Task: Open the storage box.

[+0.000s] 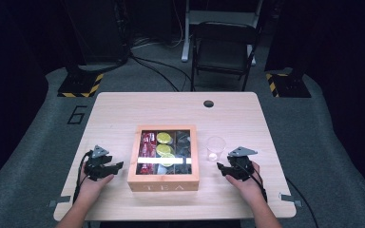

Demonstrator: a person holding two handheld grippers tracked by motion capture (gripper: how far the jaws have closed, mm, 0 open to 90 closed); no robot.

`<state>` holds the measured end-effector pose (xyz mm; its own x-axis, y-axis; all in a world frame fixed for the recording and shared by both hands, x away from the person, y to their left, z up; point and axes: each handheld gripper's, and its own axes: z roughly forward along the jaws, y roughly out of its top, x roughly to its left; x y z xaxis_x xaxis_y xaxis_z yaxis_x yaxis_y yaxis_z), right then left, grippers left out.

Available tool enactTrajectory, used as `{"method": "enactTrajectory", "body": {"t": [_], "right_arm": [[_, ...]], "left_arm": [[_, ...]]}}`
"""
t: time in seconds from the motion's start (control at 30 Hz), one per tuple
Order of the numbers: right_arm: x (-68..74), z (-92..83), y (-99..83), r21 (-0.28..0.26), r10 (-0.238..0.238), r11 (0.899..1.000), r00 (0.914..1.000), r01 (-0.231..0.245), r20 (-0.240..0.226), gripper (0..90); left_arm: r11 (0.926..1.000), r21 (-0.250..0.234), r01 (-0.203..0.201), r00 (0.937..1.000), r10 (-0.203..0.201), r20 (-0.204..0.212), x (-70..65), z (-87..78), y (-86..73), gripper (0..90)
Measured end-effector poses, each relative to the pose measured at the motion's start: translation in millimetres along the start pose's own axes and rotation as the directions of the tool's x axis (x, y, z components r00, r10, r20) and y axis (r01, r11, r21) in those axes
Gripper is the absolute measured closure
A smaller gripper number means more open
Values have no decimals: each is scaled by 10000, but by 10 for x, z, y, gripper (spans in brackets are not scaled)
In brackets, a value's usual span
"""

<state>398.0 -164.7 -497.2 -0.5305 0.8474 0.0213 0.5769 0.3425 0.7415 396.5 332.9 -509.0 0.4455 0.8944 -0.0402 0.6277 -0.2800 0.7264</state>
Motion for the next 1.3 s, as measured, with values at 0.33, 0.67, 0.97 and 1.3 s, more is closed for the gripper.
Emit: {"method": "enactTrajectory", "body": {"t": [0.33,0.67,0.97,1.3], "right_arm": [[-13,-96,34,-62,222,9997,9992,-225,-338,505],[49,-264,175,-306,125,9994,9979,-145,-640,529],[90,-354,262,-305,42,9995,9972,-65,-741,575],[291,-563,292,-854,-248,9962,9966,181,-789,608]], "left_arm": [[9987,-370,357,9993,-352,150,8,-141,39,443],[9989,-471,72,9997,-62,223,-77,-313,92,484],[9984,-561,89,9991,-65,413,-104,-389,121,490],[9985,-555,27,9992,-5,390,-113,-394,123,490]]}}
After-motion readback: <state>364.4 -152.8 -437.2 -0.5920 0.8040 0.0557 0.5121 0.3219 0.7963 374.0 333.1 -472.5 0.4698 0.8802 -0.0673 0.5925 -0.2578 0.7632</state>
